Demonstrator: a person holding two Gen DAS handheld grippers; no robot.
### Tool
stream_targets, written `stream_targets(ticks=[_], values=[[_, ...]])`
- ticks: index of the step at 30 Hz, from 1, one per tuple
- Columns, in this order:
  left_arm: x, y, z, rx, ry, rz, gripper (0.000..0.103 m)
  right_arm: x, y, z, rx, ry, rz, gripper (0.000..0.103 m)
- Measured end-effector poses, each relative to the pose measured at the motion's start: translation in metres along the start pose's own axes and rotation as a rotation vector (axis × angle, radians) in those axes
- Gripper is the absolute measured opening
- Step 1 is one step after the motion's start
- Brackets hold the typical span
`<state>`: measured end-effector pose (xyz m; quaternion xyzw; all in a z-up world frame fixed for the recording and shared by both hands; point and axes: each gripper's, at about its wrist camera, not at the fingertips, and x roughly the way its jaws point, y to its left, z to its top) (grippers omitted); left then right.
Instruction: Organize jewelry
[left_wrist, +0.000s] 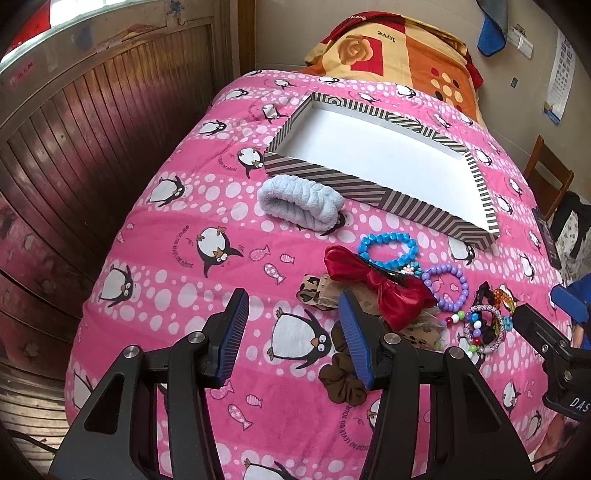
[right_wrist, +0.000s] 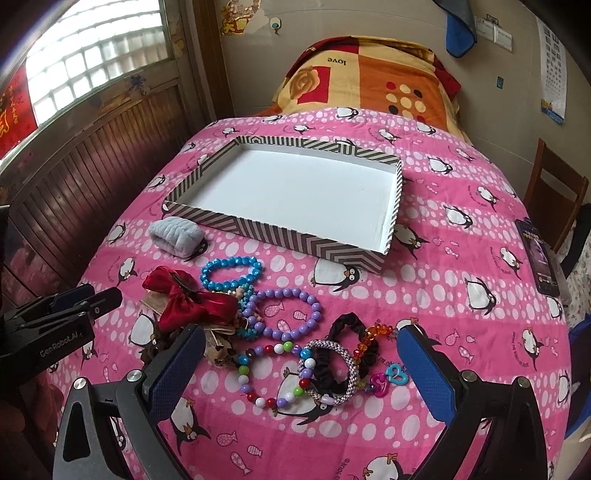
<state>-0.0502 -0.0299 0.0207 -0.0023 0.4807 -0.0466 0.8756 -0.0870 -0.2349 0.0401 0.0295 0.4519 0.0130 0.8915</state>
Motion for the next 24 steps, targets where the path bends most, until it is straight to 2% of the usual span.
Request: stream_targets(ticks=[16,21,24], values=[[0.003,0.004,0.002,-0.018,0.007,-0.005,0.05,0.001,-0.014,0.001,0.013,0.004,-0.017,0.102],[0.007,0.017,0.013,-0.06,0.018,-0.024,0.05,0.004,-0.027,0.0,0.033,0.012,-0.032,0.097],[0.01,0.027,0.021,-0.084,0.021,-0.035,0.05,0.007,-0.036,-0.001,0.038,0.021,-0.045,0.089]])
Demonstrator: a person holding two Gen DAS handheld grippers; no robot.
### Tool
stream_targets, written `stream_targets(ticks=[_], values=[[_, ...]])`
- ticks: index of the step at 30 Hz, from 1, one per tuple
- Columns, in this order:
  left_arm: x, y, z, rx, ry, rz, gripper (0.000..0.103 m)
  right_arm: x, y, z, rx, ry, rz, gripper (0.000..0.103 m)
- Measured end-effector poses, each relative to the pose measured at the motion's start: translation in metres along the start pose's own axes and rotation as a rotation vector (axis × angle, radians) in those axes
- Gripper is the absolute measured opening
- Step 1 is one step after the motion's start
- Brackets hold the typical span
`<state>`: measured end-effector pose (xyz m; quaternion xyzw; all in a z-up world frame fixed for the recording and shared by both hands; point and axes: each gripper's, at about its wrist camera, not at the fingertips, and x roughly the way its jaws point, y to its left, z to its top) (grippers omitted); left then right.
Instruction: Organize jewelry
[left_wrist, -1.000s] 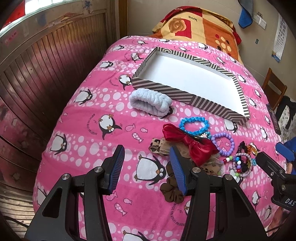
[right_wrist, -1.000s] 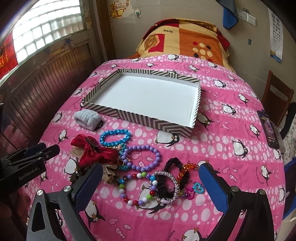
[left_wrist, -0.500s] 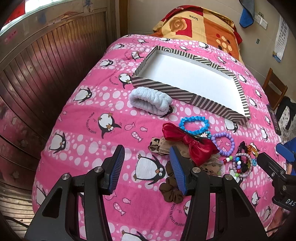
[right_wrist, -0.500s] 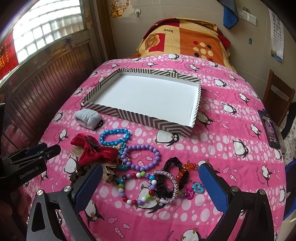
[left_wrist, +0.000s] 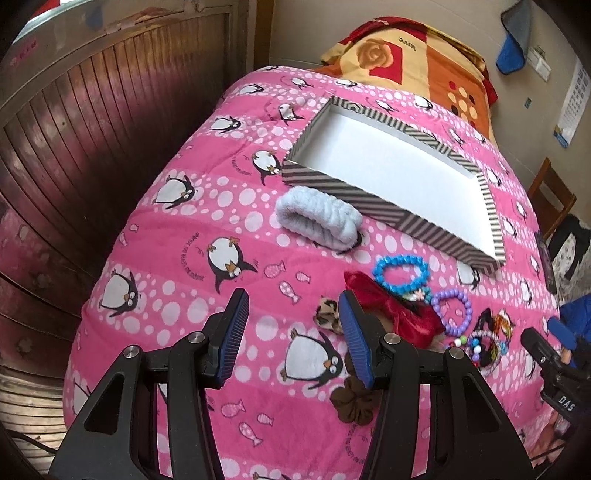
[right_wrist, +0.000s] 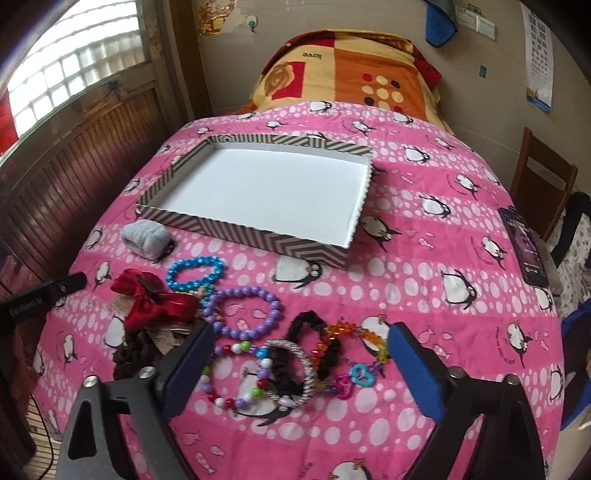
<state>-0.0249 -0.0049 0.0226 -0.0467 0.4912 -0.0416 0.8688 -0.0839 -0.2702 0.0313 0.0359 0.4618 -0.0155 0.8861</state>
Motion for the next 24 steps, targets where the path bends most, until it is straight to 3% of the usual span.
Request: stream_targets(ticks=[6,8,11,14,24], values=[[0.011,0.016,0.017,-0.045,0.034,-0.012,0.05,0.009,-0.029,-0.003,0.045,0.029,-0.03,0.077],[0.015,0.018,0.022,-0.047,0.043,-0.007,0.05,0.012,-0.044,-0.005,0.077,0.046,-0.025,0.066],[0.021,0.024,0.03,-0.069,0.058,-0.016,0.051,0.017,-0.053,-0.007,0.082,0.072,-0.013,0.058],[0.026,0.027,0.038,-0.086,0.059,-0.018,0.058,0.02,-0.06,-0.009,0.072,0.086,-0.032,0.058],[0.048,0.022,0.061,-0.084,0.084,-0.01,0.058,0.055,-0.067,-0.019,0.028,0.178,-0.066,0.053]])
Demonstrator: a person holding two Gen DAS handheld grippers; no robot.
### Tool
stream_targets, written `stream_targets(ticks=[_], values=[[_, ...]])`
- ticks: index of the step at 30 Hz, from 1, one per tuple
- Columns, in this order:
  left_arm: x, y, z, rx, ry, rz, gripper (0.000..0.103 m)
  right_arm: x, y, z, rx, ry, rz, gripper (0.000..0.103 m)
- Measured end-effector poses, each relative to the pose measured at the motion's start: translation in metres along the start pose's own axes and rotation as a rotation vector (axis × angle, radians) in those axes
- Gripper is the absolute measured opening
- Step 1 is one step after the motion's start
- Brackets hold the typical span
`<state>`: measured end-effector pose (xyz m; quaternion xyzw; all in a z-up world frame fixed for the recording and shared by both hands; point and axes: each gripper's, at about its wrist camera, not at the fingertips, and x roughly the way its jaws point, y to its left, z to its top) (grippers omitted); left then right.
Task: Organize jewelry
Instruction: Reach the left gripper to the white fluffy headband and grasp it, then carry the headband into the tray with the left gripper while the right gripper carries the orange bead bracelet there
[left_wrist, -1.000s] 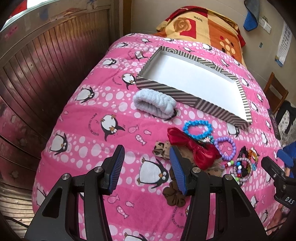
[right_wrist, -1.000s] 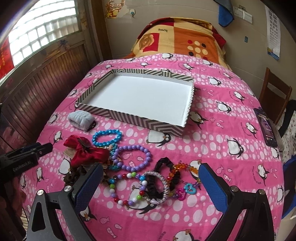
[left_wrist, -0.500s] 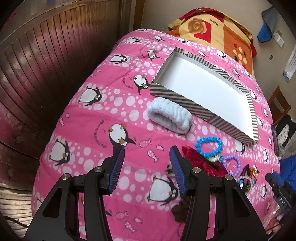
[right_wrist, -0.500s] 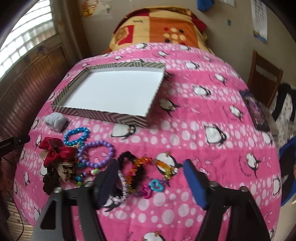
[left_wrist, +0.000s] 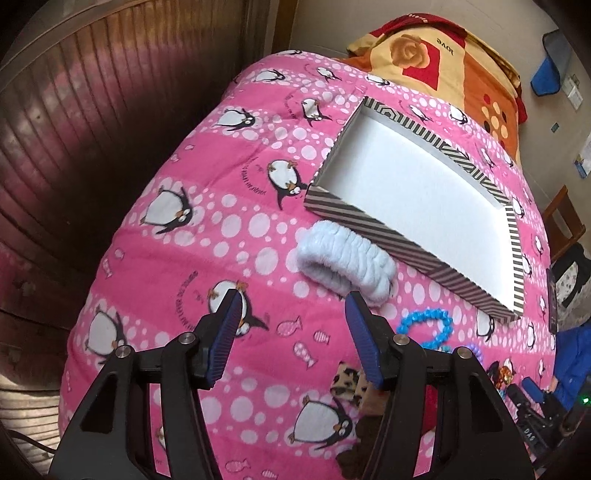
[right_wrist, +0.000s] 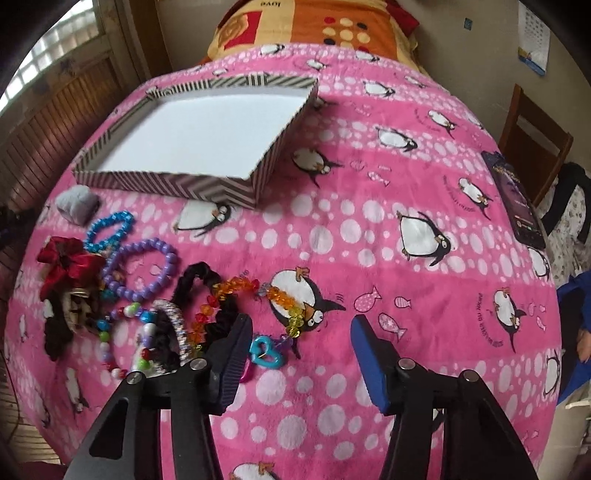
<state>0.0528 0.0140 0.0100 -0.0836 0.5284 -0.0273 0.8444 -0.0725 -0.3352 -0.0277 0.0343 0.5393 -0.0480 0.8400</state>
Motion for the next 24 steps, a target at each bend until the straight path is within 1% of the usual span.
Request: stream_targets(ticks=[2,4,7,11,12,15,16,17,18,19,20,21,24], values=[[0.005,-0.004,0.007,0.003,0.003,-0.002,0.059,0.006,-0.002,0.002,0.002,0.008,0.0,0.053],[0.011,-0.007,0.014,0.001,0.004,-0.005,0.063,0.011,-0.002,0.004,-0.001,0.02,0.004,0.053],[0.024,-0.011,0.023,-0.009,0.025,-0.007,0.064,0.019,-0.002,0.004,-0.009,0.03,0.006,0.053],[0.046,-0.017,0.031,-0.008,0.066,0.009,0.064,0.023,-0.002,0.008,-0.03,0.009,0.016,0.053],[0.053,-0.017,0.033,-0.015,0.079,0.013,0.064,0.024,-0.002,0.008,-0.034,0.002,0.022,0.051],[0.061,-0.02,0.032,-0.026,0.075,-0.021,0.063,0.024,0.001,0.008,-0.042,-0.021,0.037,0.035],[0.063,-0.022,0.031,-0.016,0.072,-0.033,0.055,0.024,0.001,0.009,-0.041,-0.028,0.039,0.026],[0.066,-0.025,0.029,-0.002,0.078,-0.048,0.043,0.024,0.001,0.009,-0.035,-0.033,0.047,0.018],[0.066,-0.027,0.028,0.006,0.079,-0.045,0.043,0.023,0.001,0.01,-0.026,-0.034,0.056,0.014],[0.064,-0.028,0.027,0.016,0.066,-0.035,0.035,0.024,0.0,0.012,-0.019,-0.033,0.064,0.009],[0.059,-0.03,0.026,0.032,0.054,-0.022,0.028,0.022,-0.001,0.013,-0.012,-0.035,0.071,0.009],[0.056,-0.031,0.025,0.043,0.047,-0.018,0.026,0.02,-0.002,0.014,-0.007,-0.039,0.079,0.009],[0.042,-0.029,0.024,0.048,0.041,-0.043,0.024,0.006,-0.002,0.017,0.009,-0.064,0.103,0.009]])
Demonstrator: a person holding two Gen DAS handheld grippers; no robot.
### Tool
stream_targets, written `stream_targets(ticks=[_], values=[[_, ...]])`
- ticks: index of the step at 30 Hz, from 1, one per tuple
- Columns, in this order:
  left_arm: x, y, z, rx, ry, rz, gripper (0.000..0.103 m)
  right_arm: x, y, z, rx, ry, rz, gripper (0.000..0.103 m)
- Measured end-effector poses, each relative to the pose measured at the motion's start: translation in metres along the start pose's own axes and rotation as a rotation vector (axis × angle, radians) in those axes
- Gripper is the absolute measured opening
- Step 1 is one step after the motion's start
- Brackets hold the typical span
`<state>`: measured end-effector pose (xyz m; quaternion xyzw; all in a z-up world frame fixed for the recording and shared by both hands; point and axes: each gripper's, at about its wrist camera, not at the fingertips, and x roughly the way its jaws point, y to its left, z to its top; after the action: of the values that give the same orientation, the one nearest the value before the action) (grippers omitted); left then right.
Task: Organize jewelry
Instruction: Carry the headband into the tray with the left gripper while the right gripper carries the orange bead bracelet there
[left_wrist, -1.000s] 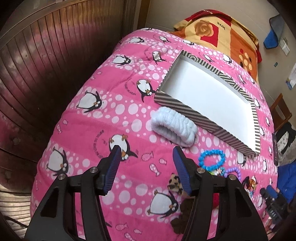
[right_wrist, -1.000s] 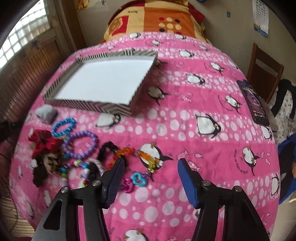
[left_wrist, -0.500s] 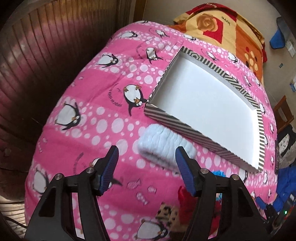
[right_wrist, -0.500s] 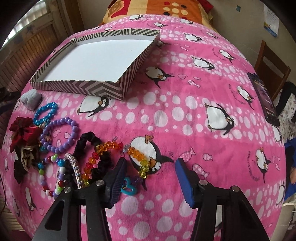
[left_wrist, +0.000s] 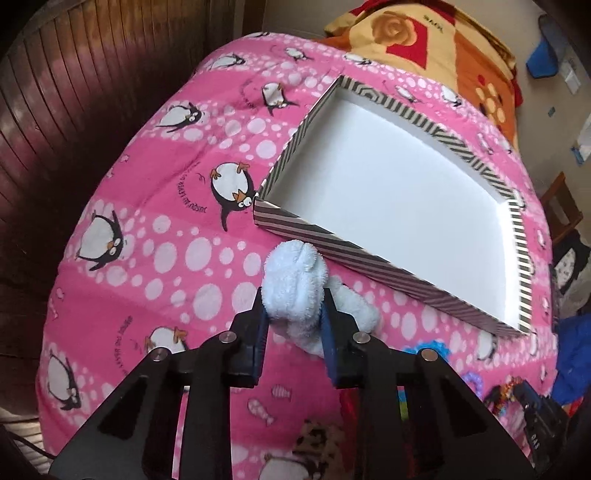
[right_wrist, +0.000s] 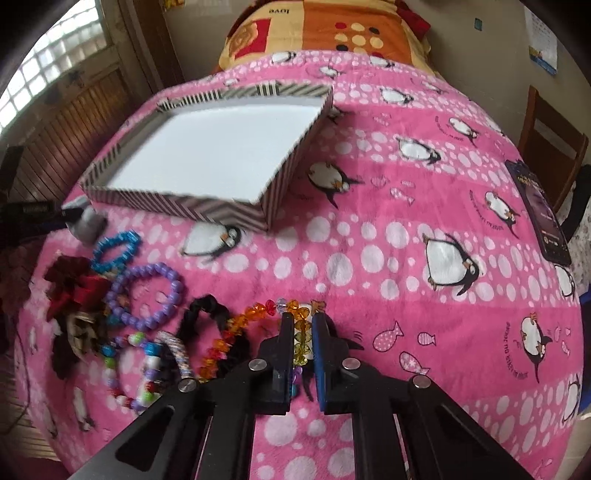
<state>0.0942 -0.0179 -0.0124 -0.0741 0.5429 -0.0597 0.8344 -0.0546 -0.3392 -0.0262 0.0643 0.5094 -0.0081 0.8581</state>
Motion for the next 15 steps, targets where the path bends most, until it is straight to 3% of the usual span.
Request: stream_targets(ticks=[10,15], values=[[-0.059,-0.012,0.003,0.043,-0.081,-0.089,0.024,-0.059,0.012,0.022,-0.011,-0.128,0.013,0.009],[-0.07,-0.019,0.015,0.055,-0.108,-0.095,0.024,-0.074,0.021,0.043,-0.043,-0.174,0.009,0.009]])
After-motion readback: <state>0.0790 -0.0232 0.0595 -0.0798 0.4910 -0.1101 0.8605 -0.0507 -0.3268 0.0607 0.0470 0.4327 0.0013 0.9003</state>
